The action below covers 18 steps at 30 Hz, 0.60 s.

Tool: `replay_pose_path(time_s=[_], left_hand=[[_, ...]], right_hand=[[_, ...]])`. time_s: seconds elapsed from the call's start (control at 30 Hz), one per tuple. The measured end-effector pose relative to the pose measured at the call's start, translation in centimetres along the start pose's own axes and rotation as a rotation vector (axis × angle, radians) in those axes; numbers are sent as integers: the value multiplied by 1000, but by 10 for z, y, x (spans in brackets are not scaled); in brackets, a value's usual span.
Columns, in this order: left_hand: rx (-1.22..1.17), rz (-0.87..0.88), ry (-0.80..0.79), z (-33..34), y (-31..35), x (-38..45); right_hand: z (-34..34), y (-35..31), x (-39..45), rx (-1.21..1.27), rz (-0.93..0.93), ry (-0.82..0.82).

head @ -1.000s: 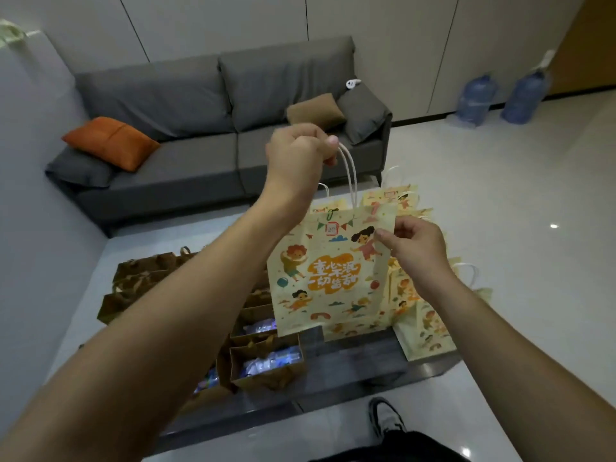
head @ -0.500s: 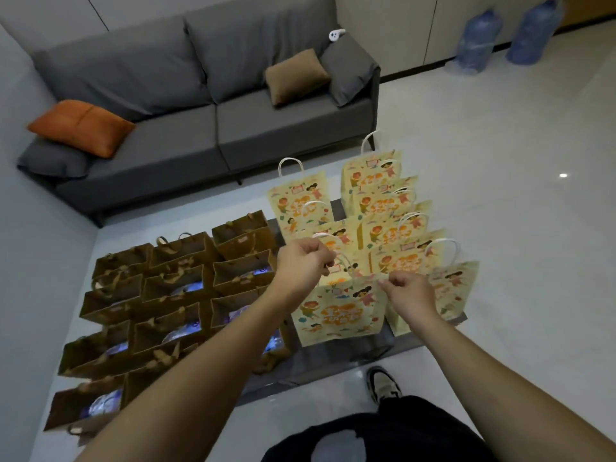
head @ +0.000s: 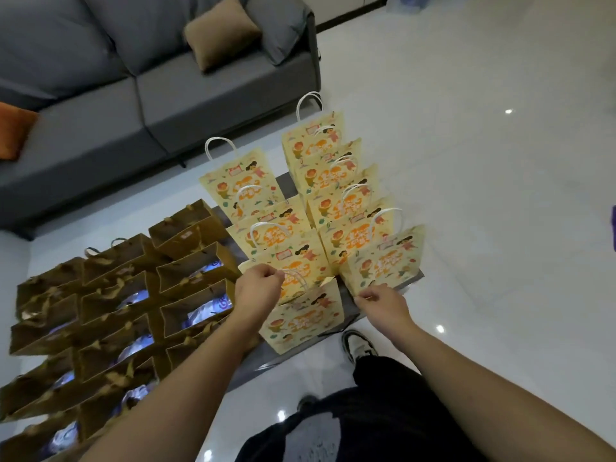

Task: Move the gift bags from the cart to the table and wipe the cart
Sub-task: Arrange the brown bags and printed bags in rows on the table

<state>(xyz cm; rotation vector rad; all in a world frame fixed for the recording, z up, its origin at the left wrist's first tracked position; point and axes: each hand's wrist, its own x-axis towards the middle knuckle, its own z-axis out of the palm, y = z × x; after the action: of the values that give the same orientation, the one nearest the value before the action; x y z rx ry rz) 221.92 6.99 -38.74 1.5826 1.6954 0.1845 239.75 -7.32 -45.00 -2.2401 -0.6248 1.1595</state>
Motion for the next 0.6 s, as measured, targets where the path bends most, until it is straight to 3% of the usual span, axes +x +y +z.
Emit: replay_pose_path(time_s=[0.23,0.6], left_hand=[[-46,-23,18,12,11,-2],[-106,128,39,21,7,-33]], right_hand=[[-14,11,-5,59,18,87],[-15,28,-39,68,21,121]])
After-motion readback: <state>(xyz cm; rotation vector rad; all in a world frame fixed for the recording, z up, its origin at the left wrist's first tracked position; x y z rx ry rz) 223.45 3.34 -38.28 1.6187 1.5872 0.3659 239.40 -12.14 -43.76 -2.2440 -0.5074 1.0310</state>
